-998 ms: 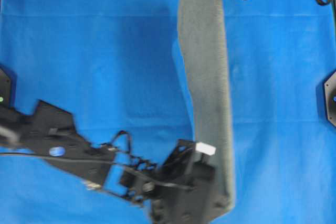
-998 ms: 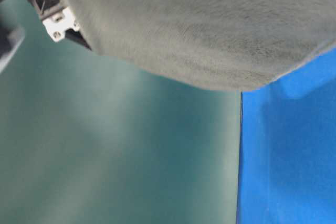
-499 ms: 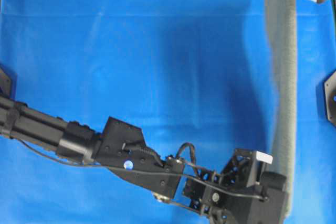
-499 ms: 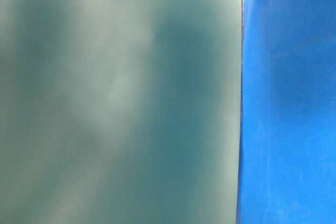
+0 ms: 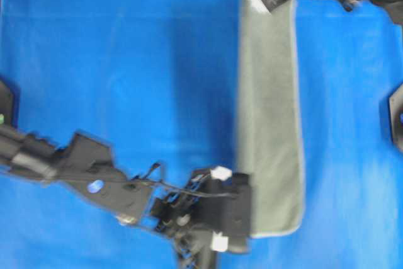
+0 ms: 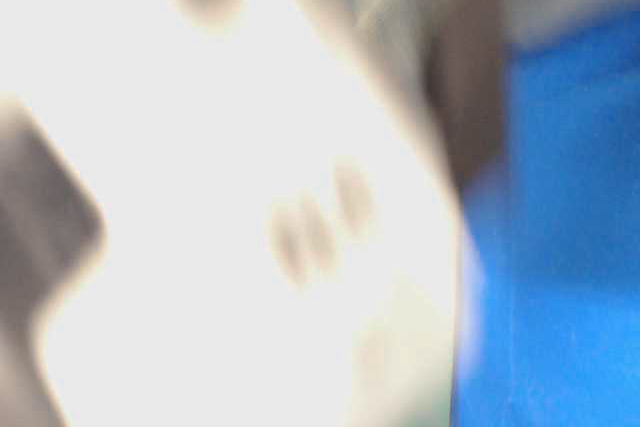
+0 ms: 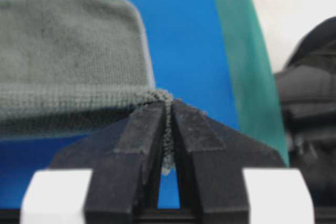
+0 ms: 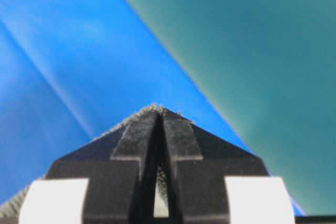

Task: Fold a large towel.

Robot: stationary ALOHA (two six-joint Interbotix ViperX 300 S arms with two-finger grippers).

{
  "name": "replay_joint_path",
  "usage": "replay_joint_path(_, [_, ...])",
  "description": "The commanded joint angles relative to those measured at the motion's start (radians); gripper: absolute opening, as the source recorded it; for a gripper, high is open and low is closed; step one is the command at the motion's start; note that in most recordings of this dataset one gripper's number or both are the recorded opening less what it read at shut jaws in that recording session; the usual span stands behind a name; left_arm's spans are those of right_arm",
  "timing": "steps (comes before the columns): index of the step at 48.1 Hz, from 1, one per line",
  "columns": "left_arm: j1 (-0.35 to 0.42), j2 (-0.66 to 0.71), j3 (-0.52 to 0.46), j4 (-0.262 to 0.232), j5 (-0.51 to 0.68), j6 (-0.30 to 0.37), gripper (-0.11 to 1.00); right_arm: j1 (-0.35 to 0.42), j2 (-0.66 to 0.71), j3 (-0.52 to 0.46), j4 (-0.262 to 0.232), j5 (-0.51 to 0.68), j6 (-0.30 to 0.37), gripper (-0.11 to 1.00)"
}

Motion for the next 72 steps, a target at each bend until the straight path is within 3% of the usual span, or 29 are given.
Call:
replay_joint_path(1, [-0.067,-0.100,0.115,-0.011,-0.081,-0.067,0.03,-0.021,0.071,-0.089,-0.006,-0.035,-0.002,0.01])
replay_joint_path(6, [-0.074,-0.163,0.272,-0.011,-0.209,-0.135,0.03,-0.017,0.141,-0.132,-0.006,-0.061,-0.002,0.01])
replay_joint_path(14, [-0.064,-0.204,0.405,-0.011,-0.337,-0.153,0.03,-0.015,0.193,-0.150,-0.012,-0.087,-0.002,0.01])
replay_joint_path(24, [-0.017,-0.202,0.426,-0.009,-0.339,-0.150,0.03,-0.015,0.196,-0.143,-0.014,-0.091,-0.003,0.01])
replay_joint_path(36, [0.015,-0.202,0.422,-0.006,-0.336,-0.112,0.04,-0.009,0.195,-0.138,-0.063,-0.155,-0.005,0.02])
replay_joint_path(40, [0.017,-0.202,0.422,-0.008,-0.336,-0.095,0.15,-0.009,0.196,-0.140,-0.083,-0.166,-0.008,0.07])
replay_joint_path(47, [0.017,-0.204,0.422,-0.006,-0.334,-0.066,0.47,-0.009,0.193,-0.132,-0.124,-0.133,-0.026,0.51])
replay_joint_path(50, [0.017,-0.209,0.422,-0.006,-0.328,-0.054,0.61,-0.009,0.186,-0.124,-0.130,-0.126,-0.038,0.62])
replay_joint_path(58, [0.017,-0.255,0.419,-0.006,-0.264,-0.028,0.78,0.003,0.141,-0.086,-0.130,-0.124,-0.074,0.57])
replay_joint_path(72, [0.038,-0.460,0.451,-0.003,-0.140,-0.025,0.77,0.069,-0.121,0.071,-0.129,-0.133,-0.069,0.58])
